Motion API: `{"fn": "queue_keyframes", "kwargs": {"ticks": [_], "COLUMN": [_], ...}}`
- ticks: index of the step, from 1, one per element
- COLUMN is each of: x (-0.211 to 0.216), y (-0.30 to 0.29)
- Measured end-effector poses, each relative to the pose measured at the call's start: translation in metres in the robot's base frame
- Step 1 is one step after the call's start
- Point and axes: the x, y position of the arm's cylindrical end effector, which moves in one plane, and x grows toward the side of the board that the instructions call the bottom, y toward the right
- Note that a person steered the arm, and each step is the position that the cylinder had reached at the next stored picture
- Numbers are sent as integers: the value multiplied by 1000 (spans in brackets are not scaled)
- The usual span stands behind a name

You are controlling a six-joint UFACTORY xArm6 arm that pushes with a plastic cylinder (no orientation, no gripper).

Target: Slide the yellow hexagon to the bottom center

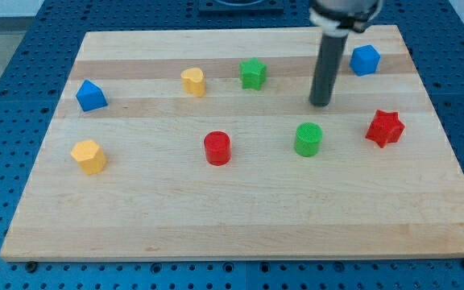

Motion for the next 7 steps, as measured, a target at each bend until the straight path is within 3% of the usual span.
{"fn": "queue_keyframes", "kwargs": {"ticks": [5,7], "x": [23,72], "y": [-268,-281]}}
